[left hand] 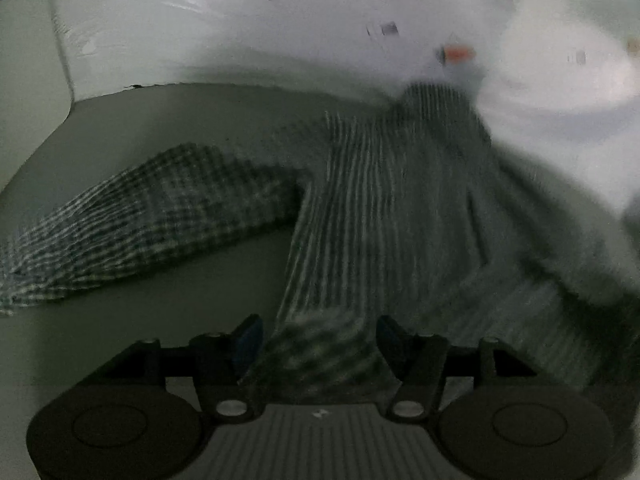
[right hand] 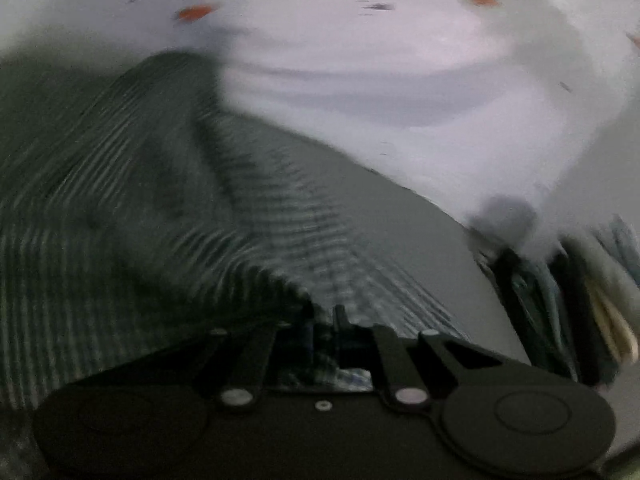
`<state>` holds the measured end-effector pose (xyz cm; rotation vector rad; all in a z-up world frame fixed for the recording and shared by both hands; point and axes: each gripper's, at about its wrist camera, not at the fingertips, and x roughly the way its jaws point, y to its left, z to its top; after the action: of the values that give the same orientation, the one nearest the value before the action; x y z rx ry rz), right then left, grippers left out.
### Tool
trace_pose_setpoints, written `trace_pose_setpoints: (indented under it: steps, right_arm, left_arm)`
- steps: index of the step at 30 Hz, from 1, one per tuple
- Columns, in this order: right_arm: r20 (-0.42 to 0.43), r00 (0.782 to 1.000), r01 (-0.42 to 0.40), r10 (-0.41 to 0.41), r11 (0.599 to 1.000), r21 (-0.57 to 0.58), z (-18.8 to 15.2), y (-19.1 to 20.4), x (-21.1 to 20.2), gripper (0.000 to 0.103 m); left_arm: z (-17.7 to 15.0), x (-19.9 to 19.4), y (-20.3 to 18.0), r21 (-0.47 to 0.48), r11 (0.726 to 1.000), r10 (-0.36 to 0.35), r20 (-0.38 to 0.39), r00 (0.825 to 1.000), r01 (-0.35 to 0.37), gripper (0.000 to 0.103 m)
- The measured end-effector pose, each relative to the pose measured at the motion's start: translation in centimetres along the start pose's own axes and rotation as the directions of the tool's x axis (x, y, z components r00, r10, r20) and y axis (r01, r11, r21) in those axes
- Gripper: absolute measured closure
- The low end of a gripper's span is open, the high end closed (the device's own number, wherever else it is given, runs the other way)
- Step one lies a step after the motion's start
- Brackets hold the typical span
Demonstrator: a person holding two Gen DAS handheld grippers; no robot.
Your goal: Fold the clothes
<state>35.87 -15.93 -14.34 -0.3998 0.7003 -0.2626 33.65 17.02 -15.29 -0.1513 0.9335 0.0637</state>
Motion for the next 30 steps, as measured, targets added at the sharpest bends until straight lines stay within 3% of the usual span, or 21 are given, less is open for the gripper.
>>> trace_pose_setpoints:
  steps: [5,8,10,12,16,21,23,26,30]
  right_arm:
    - [-0.009,0.993,0.117,-0.117,0.976,0.185,-0.9,-5.5,-1.5,0.094]
    - [-0.047,0.987,0.162,-0.155,0.947,0.276,-2.4,-8.7,-2.2,0.092]
    - [-0.082,0.984,0.177,-0.159,0.929,0.326,-3.8,-10.5,-2.7,0.083]
    - [-0.117,0.983,0.176,-0.142,0.913,0.368,-5.6,-11.9,-3.4,0.072]
    - [-0.167,0.984,0.133,-0.063,0.885,0.445,-9.2,-13.4,-3.5,0.071]
    - [-0.190,0.981,0.072,0.028,0.865,0.497,-12.2,-15.3,-3.7,0.070]
    - [-0.182,0.980,0.032,0.074,0.854,0.520,-12.9,-16.2,-4.2,0.067]
    - [-0.198,0.974,0.000,0.106,0.882,0.472,-13.9,-16.3,-4.3,0.062]
    - [-0.265,0.940,-0.074,0.213,0.889,0.452,-15.3,-16.4,-4.0,0.060]
  left_arm:
    - [-2.9,1.0,0.1,0.067,0.993,0.101,-0.055,0.993,-0.097,0.040]
    - [-4.2,0.5,0.9,0.031,0.995,0.100,-0.054,0.994,-0.098,0.040]
    - [-5.0,-0.3,1.1,0.013,0.996,0.088,-0.046,0.995,-0.088,0.041]
    - [-6.0,-1.4,1.0,0.007,0.996,0.094,-0.011,0.996,-0.094,0.041]
    - [-7.7,-3.7,0.8,-0.033,0.990,0.137,0.060,0.989,-0.135,0.047]
    - [-9.7,-6.2,1.9,-0.147,0.951,0.284,0.065,0.957,-0.272,0.057]
    - [-10.7,-6.8,3.1,-0.235,0.939,0.266,0.033,0.963,-0.251,0.057]
    - [-12.4,-8.0,3.8,-0.288,0.925,0.260,0.009,0.966,-0.246,0.057]
    - [-14.1,-9.1,4.0,-0.306,0.922,0.245,-0.014,0.970,-0.237,0.056]
